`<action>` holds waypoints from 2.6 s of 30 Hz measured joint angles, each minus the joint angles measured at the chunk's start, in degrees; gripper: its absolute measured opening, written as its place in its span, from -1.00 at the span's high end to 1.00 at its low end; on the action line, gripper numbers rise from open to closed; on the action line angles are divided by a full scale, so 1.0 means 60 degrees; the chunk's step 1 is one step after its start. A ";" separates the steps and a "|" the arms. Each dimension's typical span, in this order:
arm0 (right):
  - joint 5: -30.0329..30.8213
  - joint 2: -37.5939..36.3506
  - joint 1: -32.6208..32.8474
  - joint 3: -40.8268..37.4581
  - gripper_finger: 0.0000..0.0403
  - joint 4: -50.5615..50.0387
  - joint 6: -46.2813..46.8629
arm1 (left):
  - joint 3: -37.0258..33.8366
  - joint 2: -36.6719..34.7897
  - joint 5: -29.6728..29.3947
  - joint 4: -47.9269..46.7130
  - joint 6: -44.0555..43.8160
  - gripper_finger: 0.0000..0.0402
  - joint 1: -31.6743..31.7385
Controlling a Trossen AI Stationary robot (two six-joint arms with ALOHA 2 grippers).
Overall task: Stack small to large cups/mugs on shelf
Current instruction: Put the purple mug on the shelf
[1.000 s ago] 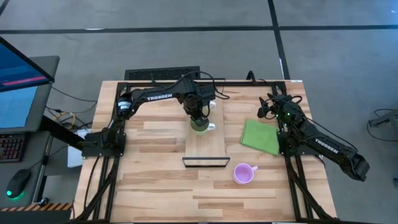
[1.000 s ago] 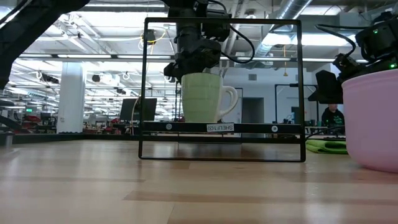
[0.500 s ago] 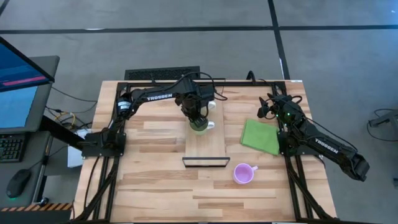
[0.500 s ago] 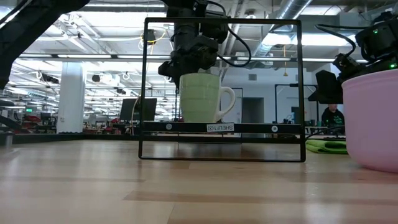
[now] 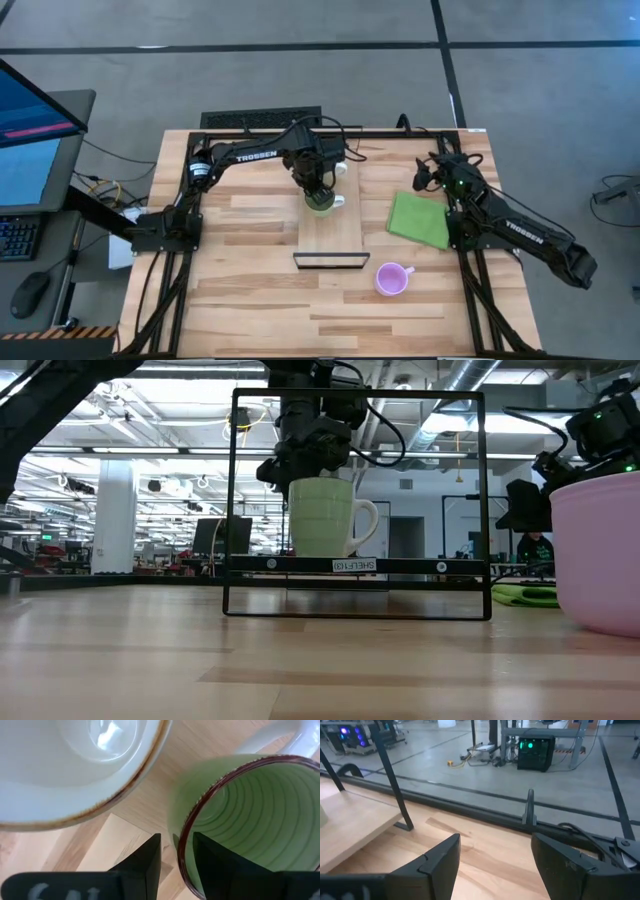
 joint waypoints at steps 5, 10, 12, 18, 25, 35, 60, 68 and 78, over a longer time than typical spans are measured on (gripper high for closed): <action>0.0001 0.0265 0.0000 -0.0003 -0.33 0.0000 0.0000 | 0.0000 -0.0002 0.0048 0.0045 0.0185 0.48 0.0000; 0.0001 0.0301 -0.0002 0.0000 -0.33 0.0000 -0.0015 | 0.0000 -0.0007 0.0058 0.0041 0.0336 0.48 0.0000; 0.0002 0.0301 0.0001 0.0000 -0.33 0.0002 -0.0018 | 0.0004 -0.0016 0.0058 0.0041 0.0339 0.48 0.0000; 0.0005 0.0297 0.0001 0.0001 -0.33 0.0004 -0.0022 | 0.0390 -0.0087 0.0005 -0.0145 0.0340 0.48 0.0000; 0.0005 0.0297 0.0001 0.0000 -0.33 0.0004 -0.0022 | 0.2120 -0.0099 -0.0087 -0.0228 0.0544 0.48 -0.0018; 0.0005 0.0297 -0.0002 -0.0001 -0.33 0.0004 -0.0022 | 0.2707 -0.1391 -0.1712 0.0338 0.2092 0.48 -0.0325; -0.1208 0.0297 0.0001 -0.0014 -0.33 0.0181 0.0255 | 0.0378 -0.5229 -0.4902 0.4352 0.5232 0.49 -0.4388; -0.1465 0.0297 0.0001 -0.0014 -0.33 0.0273 0.0259 | -0.4868 -0.8296 -0.3684 0.8451 0.6283 0.49 -0.4008; -0.1933 0.0297 0.0001 -0.0014 -0.33 0.0858 0.0266 | -1.1470 -1.2316 -0.3122 1.2290 0.6618 0.49 -0.3439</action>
